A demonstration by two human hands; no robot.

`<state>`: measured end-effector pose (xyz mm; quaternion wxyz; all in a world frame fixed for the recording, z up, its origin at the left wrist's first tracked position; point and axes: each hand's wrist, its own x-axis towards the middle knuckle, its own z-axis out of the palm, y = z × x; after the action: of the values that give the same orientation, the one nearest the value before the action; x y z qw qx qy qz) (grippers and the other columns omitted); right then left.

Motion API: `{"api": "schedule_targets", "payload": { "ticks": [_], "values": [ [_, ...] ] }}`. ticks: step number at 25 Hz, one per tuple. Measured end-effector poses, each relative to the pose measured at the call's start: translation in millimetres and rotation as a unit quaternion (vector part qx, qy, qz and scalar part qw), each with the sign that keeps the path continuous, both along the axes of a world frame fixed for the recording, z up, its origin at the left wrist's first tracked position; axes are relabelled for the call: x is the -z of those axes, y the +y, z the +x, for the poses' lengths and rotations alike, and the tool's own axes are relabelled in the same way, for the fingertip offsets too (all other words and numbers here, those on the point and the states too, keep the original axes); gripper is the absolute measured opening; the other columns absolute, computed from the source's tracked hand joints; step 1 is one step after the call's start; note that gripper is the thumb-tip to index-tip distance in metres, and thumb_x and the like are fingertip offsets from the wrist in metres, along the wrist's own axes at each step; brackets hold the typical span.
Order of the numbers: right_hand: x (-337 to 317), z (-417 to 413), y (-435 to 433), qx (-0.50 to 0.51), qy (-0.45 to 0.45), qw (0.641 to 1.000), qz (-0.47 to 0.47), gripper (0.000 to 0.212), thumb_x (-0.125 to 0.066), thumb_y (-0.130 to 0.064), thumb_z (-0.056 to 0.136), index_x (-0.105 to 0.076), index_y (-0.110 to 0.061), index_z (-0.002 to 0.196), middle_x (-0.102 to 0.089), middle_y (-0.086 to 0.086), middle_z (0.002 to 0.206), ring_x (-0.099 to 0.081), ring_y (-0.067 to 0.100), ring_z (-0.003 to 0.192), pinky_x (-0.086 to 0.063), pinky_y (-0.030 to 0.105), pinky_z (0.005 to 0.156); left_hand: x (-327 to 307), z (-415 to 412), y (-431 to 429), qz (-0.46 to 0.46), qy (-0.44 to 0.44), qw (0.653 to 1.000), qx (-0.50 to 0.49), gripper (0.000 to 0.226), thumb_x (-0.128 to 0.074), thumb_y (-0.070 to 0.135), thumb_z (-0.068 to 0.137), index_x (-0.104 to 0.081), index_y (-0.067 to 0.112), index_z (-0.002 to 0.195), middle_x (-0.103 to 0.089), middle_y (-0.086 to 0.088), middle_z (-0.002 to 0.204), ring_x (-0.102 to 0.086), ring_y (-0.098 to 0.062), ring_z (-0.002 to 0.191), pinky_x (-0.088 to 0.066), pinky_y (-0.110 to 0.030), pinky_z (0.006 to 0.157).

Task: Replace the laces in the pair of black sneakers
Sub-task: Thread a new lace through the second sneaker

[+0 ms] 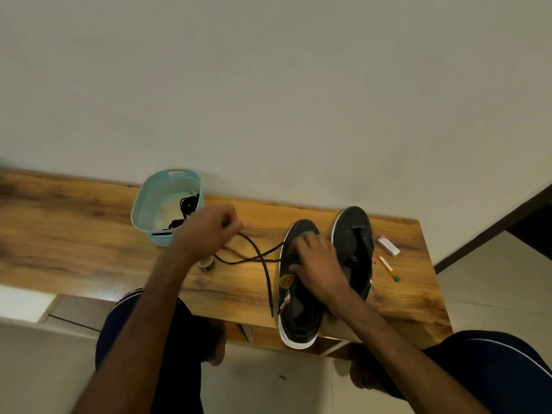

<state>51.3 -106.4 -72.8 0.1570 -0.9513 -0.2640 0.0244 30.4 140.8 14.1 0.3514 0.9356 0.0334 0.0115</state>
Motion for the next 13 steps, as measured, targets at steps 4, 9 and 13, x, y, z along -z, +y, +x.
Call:
{"api": "schedule_targets", "payload": {
  "ticks": [4, 9, 13],
  "values": [
    [8.3, -38.9, 36.7, -0.212, -0.003, 0.961, -0.179, 0.029, -0.051, -0.020, 0.099, -0.058, -0.014, 0.126, -0.058, 0.011, 0.126, -0.045, 0.029, 0.127, -0.027, 0.053, 0.112, 17.3, 2.2, -10.2, 0.154, 0.178, 0.969, 0.076, 0.025, -0.055, 0.030, 0.097, -0.055, 0.014, 0.077, -0.055, -0.003, 0.071, -0.045, -0.016, 0.063, -0.035, -0.031, 0.058],
    [26.5, -34.5, 70.6, -0.197, 0.020, 0.927, -0.318, 0.032, -0.054, -0.022, 0.099, -0.052, -0.013, 0.130, -0.064, 0.016, 0.120, -0.047, 0.038, 0.126, -0.028, 0.064, 0.106, 23.0, 1.6, -23.9, 0.229, 0.304, 0.919, 0.104, 0.030, -0.050, 0.033, 0.101, -0.065, 0.009, 0.107, -0.066, -0.008, 0.103, -0.061, -0.022, 0.097, -0.043, -0.030, 0.077],
    [29.6, -36.8, 88.1, -0.161, 0.058, 0.932, -0.320, 0.035, -0.057, -0.021, 0.096, -0.054, -0.012, 0.129, -0.066, 0.013, 0.120, -0.053, 0.038, 0.123, -0.020, 0.064, 0.112, 16.3, 1.3, -23.0, 0.078, 0.281, 0.951, 0.098, 0.030, -0.050, 0.035, 0.102, -0.066, 0.011, 0.093, -0.063, -0.001, 0.079, -0.055, -0.008, 0.066, -0.043, -0.023, 0.061]
  ]
}}
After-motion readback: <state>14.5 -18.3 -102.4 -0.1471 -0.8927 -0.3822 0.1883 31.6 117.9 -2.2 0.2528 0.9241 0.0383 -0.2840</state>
